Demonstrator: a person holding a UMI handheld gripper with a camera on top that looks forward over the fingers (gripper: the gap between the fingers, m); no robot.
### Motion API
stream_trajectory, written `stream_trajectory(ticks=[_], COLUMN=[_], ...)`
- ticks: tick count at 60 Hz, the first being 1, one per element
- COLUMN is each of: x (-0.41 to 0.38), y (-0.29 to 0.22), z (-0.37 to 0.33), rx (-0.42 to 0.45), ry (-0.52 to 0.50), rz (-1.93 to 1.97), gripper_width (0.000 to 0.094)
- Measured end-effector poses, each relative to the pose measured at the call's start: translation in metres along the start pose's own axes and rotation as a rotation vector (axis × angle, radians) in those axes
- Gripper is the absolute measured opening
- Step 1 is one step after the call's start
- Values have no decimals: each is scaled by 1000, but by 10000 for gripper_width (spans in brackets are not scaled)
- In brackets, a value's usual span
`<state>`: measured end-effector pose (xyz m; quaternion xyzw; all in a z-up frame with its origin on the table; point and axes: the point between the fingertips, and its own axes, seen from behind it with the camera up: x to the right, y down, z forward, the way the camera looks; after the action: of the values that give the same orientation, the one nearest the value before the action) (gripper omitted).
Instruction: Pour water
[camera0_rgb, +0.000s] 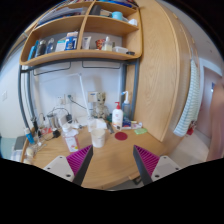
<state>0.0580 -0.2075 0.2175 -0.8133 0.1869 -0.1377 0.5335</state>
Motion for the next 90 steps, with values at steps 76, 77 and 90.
stream_trajectory(ticks=[76,77,90], x=[-226,-226,-236], y=[50,50,29], z=[196,197,192], rx=[259,254,102], ry=[-557,-557,-688], rz=[-85,-82,248], gripper_width=[469,469,464])
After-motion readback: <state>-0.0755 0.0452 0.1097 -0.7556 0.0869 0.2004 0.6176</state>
